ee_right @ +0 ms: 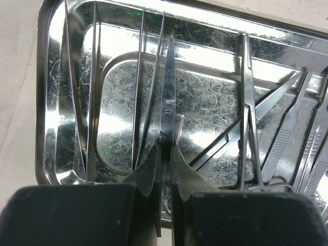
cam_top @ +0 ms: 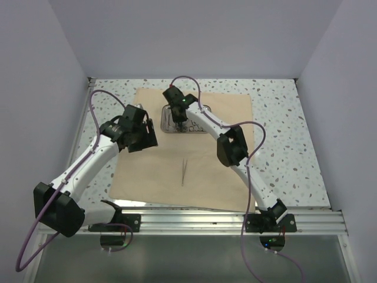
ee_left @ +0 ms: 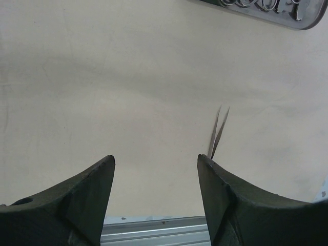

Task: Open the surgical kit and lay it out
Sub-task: Pick up the medical item from the container, then place the medical item in the surgical kit.

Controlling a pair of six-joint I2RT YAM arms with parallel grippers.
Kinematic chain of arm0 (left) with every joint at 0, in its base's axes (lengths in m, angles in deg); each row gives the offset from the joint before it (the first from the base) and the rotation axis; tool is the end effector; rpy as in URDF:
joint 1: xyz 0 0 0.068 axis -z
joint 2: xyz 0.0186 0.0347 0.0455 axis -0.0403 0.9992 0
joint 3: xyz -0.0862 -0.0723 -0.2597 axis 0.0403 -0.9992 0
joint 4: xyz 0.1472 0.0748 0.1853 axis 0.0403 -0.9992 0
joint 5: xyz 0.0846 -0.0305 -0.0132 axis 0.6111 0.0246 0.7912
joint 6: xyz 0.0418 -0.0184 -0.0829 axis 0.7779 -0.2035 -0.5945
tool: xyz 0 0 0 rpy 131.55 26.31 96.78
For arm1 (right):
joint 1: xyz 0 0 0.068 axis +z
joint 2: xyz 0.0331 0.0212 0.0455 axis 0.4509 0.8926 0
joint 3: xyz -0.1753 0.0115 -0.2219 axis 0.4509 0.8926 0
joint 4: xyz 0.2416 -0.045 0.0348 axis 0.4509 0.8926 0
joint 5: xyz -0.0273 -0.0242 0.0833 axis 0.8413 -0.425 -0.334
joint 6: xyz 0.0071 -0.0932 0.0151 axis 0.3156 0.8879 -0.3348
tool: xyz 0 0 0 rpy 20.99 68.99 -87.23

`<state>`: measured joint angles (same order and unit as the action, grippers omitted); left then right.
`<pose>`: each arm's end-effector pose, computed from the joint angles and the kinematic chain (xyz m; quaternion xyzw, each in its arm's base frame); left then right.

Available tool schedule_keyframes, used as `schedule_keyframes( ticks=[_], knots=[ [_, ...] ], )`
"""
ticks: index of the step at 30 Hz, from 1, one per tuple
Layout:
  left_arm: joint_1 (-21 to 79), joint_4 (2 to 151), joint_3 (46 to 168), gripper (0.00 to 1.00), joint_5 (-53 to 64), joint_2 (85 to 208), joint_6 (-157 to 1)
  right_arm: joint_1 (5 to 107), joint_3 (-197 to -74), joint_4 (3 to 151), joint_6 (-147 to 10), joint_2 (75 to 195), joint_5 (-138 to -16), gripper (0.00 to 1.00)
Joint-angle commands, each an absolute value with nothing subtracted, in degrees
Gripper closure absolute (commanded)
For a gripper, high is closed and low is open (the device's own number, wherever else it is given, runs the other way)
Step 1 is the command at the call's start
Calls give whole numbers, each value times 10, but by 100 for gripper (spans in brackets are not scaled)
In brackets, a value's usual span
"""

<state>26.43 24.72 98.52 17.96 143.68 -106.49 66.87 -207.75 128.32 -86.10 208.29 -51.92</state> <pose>0.2393 -0.0999 0.2644 -0.1403 0.9507 -0.1137 0.2523 0.4644 0.3573 0.1322 -0.0867 0.9482 0.0222 0.3049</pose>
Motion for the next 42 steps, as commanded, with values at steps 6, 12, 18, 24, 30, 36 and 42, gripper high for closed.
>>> schedule_keyframes(
  ticks=[6, 12, 18, 24, 30, 36, 42],
  knots=[
    [262, 251, 1004, 31, 183, 1432, -1040, 649, -2034, 1331, -871, 2052, -527, 100],
    [261, 265, 1024, 31, 184, 1454, -1023, 644, -1953, 1310, -864, 1918, -505, 100],
    [261, 275, 1070, 32, 196, 1493, -998, 645, -1730, 1249, -878, 1744, -505, 100],
    [260, 308, 1118, 33, 187, 1569, -975, 644, -1477, 1218, -909, 1562, -496, 100],
    [261, 333, 1201, 35, 191, 1687, -951, 645, -1218, 1184, -969, 1412, -516, 100],
    [262, 327, 1324, 39, 202, 1819, -943, 645, -1100, 1156, -1004, 1365, -554, 100],
    [269, 303, 1459, 49, 202, 1950, -933, 646, -1113, 1225, -1000, 1338, -548, 67]
  ],
)
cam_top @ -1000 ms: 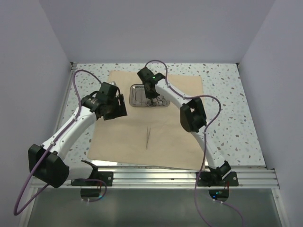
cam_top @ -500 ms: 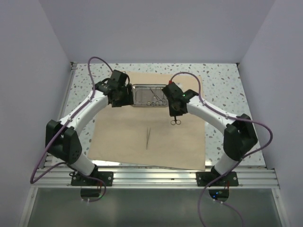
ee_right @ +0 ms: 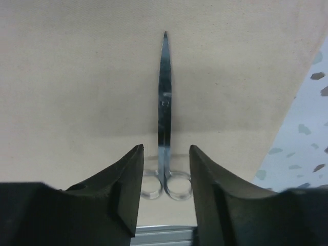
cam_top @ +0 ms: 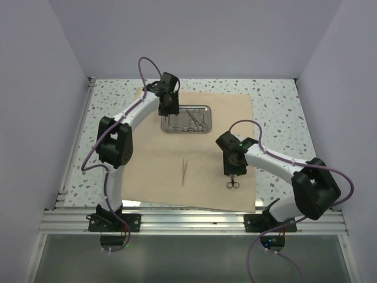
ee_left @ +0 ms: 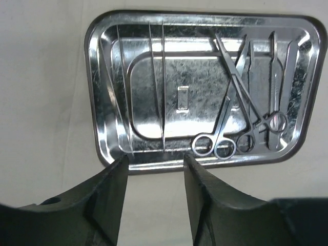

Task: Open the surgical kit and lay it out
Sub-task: Place the medical item in the surgical kit, then pick up the medical item from the container.

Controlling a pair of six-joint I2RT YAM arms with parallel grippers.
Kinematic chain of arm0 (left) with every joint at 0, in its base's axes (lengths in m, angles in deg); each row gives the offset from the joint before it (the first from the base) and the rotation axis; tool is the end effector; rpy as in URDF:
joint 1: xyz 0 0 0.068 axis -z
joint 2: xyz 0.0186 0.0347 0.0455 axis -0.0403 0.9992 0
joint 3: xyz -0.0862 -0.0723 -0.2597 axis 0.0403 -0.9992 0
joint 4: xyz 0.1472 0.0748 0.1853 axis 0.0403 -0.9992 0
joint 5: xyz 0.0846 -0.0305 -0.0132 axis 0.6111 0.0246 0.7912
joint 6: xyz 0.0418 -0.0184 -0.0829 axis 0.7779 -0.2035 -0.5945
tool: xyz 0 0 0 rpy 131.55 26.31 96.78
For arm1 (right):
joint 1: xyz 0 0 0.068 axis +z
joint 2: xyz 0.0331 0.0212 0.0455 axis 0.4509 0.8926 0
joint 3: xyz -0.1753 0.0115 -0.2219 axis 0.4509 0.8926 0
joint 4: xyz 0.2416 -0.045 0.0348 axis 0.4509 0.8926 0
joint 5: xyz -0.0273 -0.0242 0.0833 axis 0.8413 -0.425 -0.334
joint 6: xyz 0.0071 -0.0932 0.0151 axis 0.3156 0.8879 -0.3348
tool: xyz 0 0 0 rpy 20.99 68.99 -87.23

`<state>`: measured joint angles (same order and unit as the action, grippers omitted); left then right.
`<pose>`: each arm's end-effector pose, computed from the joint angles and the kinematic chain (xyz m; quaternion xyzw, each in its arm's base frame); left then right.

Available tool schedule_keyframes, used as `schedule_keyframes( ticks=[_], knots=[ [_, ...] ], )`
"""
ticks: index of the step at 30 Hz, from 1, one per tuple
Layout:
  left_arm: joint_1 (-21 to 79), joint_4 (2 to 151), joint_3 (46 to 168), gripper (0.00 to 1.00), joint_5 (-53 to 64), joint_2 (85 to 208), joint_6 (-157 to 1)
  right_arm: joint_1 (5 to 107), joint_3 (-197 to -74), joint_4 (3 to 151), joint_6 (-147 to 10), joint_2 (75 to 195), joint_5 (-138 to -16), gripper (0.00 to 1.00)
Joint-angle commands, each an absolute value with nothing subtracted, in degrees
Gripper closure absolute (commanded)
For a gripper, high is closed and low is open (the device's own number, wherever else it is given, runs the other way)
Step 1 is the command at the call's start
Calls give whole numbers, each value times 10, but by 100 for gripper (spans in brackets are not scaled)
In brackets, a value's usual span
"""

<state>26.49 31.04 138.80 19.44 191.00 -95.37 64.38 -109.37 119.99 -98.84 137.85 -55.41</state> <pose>0.4393 -0.1876 0.2103 -0.0503 0.9608 -0.0749 0.2621 0.2087 0.1348 0.1509 0.0113 0.9873 -0.0314 0.1551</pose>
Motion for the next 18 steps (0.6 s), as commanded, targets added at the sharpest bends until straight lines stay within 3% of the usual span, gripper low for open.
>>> schedule_keyframes(
  ticks=[1, 3, 18],
  knots=[
    [270, 300, 1472, 51, 202, 1962, -931, 646, -1117, 1234, -1001, 1329, -542, 51],
    [271, 293, 1506, 57, 209, 1985, -927, 646, -1134, 1263, -997, 1307, -528, 46],
    [281, 287, 1570, 78, 232, 2095, -926, 645, -1304, 1332, -944, 1335, -483, 50]
  ],
)
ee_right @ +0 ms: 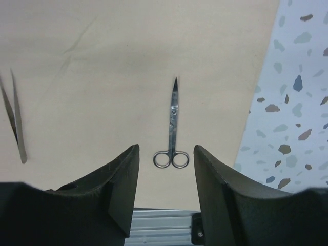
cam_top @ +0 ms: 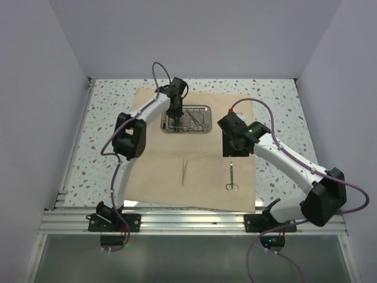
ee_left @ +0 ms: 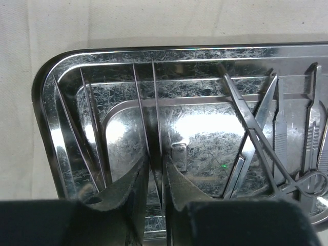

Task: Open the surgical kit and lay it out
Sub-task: Pick up the medical item from the container, then place the medical item in the surgical kit.

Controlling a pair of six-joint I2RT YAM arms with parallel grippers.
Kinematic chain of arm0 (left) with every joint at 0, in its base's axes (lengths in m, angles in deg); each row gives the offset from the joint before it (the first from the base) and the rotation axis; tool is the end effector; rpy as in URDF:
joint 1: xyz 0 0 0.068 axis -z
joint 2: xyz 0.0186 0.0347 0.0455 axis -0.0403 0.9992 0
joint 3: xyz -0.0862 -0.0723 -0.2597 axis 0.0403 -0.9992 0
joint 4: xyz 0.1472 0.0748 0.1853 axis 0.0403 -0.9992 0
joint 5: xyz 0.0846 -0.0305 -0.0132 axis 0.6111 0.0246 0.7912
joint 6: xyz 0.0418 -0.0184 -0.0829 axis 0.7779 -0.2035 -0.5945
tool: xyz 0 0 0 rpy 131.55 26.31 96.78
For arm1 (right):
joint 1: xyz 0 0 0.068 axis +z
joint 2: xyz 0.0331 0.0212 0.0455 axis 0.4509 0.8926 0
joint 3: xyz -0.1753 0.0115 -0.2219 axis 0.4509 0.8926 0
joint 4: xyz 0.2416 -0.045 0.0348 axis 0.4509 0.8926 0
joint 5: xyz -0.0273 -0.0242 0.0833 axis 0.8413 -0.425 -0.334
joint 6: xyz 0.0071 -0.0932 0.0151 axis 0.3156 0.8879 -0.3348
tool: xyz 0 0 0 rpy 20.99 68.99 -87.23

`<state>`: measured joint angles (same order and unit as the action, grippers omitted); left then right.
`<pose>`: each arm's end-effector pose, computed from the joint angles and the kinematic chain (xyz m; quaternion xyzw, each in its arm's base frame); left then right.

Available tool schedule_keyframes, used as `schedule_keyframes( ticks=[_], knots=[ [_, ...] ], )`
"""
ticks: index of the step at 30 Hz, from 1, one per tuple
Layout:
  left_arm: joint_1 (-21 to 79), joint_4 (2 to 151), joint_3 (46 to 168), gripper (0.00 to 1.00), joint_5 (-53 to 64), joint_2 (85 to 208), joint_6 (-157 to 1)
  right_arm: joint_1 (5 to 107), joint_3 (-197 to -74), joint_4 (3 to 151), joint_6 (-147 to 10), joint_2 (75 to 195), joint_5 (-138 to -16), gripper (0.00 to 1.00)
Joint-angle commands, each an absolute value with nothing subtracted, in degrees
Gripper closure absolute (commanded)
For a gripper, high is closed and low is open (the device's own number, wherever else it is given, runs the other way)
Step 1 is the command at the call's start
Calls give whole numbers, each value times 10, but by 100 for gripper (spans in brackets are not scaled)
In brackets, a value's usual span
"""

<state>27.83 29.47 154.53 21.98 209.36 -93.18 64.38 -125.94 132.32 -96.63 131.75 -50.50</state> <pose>0.4880 -0.2190 0.1388 -0.0241 0.9697 -0.0375 0.2401 0.2223 0.1363 0.2492 0.0116 0.9684 -0.0148 0.2485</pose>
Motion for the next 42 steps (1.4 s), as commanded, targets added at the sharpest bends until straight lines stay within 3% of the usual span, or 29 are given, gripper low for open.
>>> schedule_keyframes(
  ticks=[1, 7, 11, 19, 27, 37, 39, 40, 42],
  knots=[
    [281, 287, 1568, 80, 233, 2094, -928, 645, -1329, 1327, -938, 1351, -483, 50],
    [281, 292, 1550, 100, 224, 2092, -929, 642, -1496, 1275, -890, 1462, -492, 50],
    [281, 285, 1529, 100, 209, 2064, -930, 641, -1636, 1269, -865, 1606, -499, 49],
    [298, 260, 1392, 100, 152, 1860, -959, 629, -1879, 1300, -856, 1810, -500, 48],
    [353, 265, 1230, 100, 96, 1702, -1029, 608, -1942, 1290, -867, 1930, -515, 50],
    [401, 308, 1082, 100, 80, 1664, -1090, 598, -1969, 1253, -872, 2006, -532, 51],
    [403, 319, 1072, 95, 81, 1664, -1094, 596, -1968, 1246, -873, 2014, -532, 52],
    [405, 324, 1065, 81, 80, 1664, -1093, 596, -1968, 1245, -874, 2018, -532, 53],
    [405, 330, 1064, 66, 82, 1670, -1094, 592, -1968, 1243, -876, 2025, -531, 56]
  ],
)
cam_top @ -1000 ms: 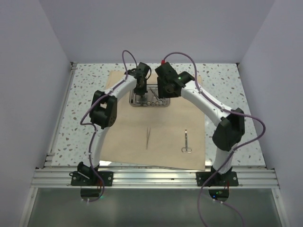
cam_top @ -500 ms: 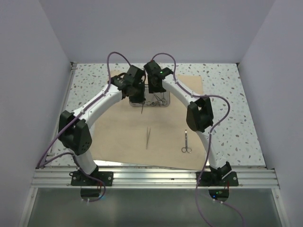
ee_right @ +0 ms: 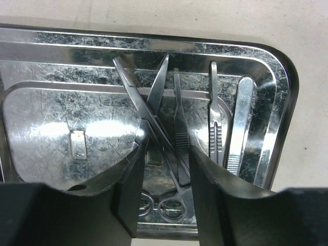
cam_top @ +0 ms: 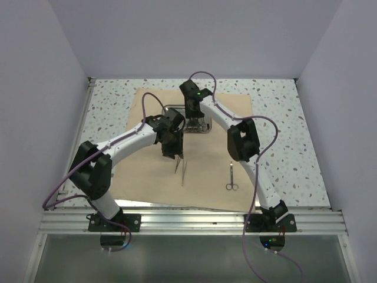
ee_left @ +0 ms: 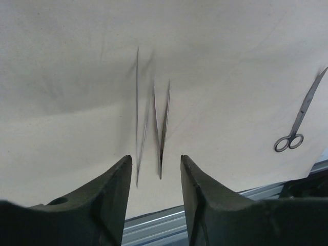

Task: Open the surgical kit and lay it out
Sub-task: Place the medical item in the surgical kit, then pick up the medical item from the container.

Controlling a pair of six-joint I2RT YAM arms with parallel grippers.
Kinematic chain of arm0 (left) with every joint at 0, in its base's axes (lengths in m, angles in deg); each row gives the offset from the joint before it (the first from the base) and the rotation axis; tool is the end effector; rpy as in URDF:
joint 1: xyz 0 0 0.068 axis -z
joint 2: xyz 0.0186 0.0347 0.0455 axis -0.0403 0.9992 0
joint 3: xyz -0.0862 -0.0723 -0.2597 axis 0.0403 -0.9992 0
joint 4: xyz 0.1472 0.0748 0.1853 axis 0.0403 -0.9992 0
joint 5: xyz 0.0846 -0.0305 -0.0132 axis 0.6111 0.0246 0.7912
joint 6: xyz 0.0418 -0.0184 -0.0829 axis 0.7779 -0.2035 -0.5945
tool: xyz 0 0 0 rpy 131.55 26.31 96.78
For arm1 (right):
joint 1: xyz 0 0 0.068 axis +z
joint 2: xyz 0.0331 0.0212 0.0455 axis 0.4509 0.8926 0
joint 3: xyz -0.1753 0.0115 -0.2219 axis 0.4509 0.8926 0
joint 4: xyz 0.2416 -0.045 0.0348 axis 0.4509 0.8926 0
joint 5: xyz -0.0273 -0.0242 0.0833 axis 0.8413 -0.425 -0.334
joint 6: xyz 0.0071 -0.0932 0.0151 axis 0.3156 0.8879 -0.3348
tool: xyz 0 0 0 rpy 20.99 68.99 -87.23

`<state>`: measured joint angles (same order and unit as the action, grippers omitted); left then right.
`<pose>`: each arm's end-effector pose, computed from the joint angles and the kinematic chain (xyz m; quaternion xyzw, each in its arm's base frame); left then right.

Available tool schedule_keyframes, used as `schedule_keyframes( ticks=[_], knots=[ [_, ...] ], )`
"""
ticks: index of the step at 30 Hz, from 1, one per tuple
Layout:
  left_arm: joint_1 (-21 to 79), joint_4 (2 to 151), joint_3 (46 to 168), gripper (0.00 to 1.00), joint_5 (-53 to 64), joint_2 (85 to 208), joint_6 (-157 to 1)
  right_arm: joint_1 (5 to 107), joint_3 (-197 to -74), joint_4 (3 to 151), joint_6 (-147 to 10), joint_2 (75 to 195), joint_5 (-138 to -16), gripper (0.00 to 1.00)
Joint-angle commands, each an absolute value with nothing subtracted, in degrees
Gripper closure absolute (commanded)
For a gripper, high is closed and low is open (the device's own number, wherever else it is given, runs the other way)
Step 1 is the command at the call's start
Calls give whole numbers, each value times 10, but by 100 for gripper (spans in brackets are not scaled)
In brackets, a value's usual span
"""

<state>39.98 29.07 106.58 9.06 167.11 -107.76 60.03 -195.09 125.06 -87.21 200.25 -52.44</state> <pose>0.2656 -0.2134 0.1982 -0.0208 0.9825 -0.1445 0.1153 0.4863 0.2890 0.1445 -0.0239 0.9555 0.0048 0.2940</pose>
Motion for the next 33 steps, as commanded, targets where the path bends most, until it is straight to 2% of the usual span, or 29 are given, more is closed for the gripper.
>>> schedule_keyframes(
  ticks=[1, 4, 8, 15, 16, 18, 22, 28, 33],
  knots=[
    [405, 330, 1068, 49, 84, 1671, -1093, 592, -1966, 1242, -878, 2025, -532, 58],
    [404, 321, 1081, 37, 91, 1676, -1091, 591, -1956, 1240, -880, 2029, -532, 64],
    [405, 305, 1098, 36, 103, 1671, -1091, 591, -1939, 1240, -879, 2034, -529, 79],
    [404, 272, 1129, 38, 117, 1657, -1093, 591, -1910, 1246, -886, 2048, -536, 84],
    [404, 269, 1136, 38, 120, 1654, -1094, 591, -1896, 1234, -884, 2043, -536, 87],
    [403, 258, 1143, 38, 126, 1650, -1095, 590, -1897, 1235, -883, 2045, -538, 99],
    [400, 234, 1172, 38, 151, 1645, -1092, 591, -1949, 1263, -879, 2053, -535, 100],
    [373, 206, 1211, 37, 174, 1632, -1074, 588, -1950, 1249, -873, 1969, -529, 100],
    [312, 213, 1230, 39, 180, 1635, -1033, 586, -1884, 1240, -867, 1871, -507, 100]
  ],
)
